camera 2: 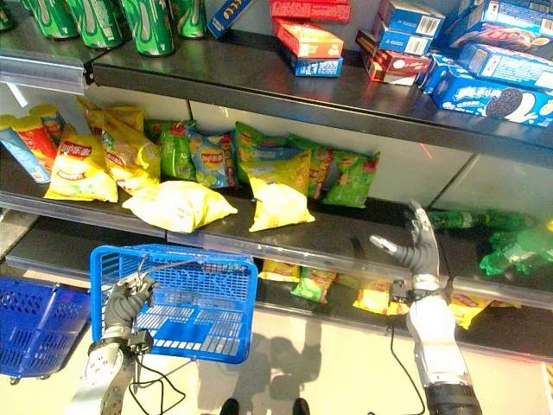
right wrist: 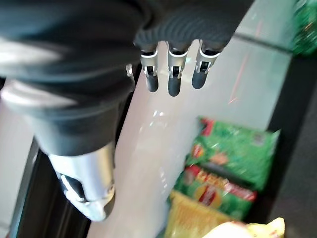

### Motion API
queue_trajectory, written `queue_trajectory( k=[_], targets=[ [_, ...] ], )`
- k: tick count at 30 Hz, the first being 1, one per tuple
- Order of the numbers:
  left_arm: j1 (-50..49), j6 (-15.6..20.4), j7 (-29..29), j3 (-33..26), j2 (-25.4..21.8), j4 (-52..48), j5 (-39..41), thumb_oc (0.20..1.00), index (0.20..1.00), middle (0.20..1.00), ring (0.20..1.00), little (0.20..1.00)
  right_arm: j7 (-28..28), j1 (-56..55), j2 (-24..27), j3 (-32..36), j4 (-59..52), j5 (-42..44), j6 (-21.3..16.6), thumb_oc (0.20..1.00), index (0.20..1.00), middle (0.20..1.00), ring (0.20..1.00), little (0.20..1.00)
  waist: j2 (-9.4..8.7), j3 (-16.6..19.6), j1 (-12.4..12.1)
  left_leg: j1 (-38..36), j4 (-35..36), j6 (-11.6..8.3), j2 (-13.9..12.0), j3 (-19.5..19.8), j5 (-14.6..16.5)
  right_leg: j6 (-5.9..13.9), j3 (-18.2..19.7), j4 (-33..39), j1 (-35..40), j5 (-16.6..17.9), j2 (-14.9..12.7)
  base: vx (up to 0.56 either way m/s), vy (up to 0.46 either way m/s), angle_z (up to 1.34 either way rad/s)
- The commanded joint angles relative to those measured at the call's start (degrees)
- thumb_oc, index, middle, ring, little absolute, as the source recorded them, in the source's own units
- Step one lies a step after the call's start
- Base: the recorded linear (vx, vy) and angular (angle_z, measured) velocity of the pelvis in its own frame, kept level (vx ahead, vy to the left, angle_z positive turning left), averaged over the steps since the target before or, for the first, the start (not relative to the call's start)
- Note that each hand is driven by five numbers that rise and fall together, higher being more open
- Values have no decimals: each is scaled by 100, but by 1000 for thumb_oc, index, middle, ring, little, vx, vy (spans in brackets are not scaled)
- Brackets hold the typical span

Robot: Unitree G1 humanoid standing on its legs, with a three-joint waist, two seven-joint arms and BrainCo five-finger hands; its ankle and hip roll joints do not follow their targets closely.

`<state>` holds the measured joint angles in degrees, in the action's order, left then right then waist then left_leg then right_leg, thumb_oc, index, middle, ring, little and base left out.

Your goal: Pick up the snacks into the basket

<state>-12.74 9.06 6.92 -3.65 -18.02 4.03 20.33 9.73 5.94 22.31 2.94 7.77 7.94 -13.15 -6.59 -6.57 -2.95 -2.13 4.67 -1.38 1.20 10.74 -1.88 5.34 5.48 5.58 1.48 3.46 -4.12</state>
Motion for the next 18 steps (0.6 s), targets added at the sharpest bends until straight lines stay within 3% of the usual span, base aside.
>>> queue_trajectory(
  k=[1,8,12,13,18],
  targets=[
    [962,775,-192,158,-226,-1397,496,200,200,200,200,200,127,1222,463,-357,353,88,-134,1000,1000,1000,1000,1000,83,90,-190,475,-139,61,144,462,232,171,-130,-58,-288,-244,178,-84,-68,11],
    [1056,725,-246,456,-338,-1596,786,200,200,200,200,200,78,2332,403,-1119,1677,586,128,1000,1000,1000,1000,1000,144,-113,-254,726,-410,-22,144,563,229,-5,-49,-465,-549,-369,300,-52,-94,18],
    [962,640,-455,591,-259,-1788,1002,200,200,200,200,200,-13,2721,455,-1470,2141,618,251,1000,1000,1000,1000,1000,153,-489,-334,1153,-1989,-132,456,531,626,-83,-158,-602,-311,-418,236,50,-85,17],
    [981,640,-468,687,-204,-1753,1111,200,200,200,200,200,-5,2838,482,-1524,2240,643,269,1000,1000,1000,1000,1000,195,-556,-358,1237,-2081,-123,529,555,602,-85,-195,-600,-253,-448,217,60,60,27],
    [1044,629,-434,815,-314,-1801,1029,200,200,200,200,200,152,3042,565,-1530,2892,791,294,1000,1000,1000,1000,1000,374,-393,-500,1656,-1175,-64,518,415,48,42,-270,-371,-117,-441,177,99,89,20]
  ],
)
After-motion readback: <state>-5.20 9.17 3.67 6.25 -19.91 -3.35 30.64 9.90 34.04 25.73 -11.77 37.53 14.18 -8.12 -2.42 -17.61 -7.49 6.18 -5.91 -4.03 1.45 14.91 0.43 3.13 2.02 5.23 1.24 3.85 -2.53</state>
